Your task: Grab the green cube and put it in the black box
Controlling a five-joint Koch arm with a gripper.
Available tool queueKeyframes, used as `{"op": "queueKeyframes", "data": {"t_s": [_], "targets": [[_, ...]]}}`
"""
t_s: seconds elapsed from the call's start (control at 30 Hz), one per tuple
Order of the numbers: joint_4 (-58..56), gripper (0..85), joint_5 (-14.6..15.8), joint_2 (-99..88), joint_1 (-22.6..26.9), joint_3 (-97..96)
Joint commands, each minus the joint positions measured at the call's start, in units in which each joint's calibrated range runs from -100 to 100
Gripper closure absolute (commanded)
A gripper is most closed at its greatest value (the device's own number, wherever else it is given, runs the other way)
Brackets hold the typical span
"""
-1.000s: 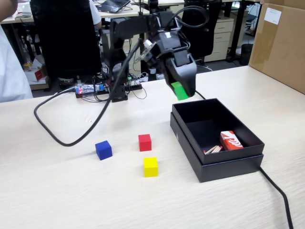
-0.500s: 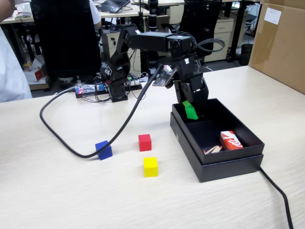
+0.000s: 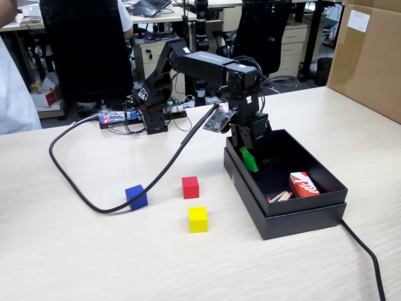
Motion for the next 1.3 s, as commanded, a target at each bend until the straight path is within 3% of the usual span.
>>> {"op": "queueKeyframes", "data": {"t_s": [0.0,0.07,0.1,0.23,0.33,0.8,1.1,1.27], "targets": [[1.7,70.5,-0.8,-1.2,-0.1,3.5],[1.7,68.8,-0.9,-1.2,-0.1,3.5],[1.7,59.2,-1.1,-1.2,-0.1,2.9],[1.7,55.9,-1.2,-1.4,-0.1,2.7],[1.7,45.9,-1.3,-2.2,0.0,2.3],[2.8,42.4,-3.1,-34.7,-2.4,-3.2],[16.4,42.6,-7.7,-62.6,-10.0,-29.1],[25.1,42.6,-8.5,-76.4,-12.5,-47.3]]}}
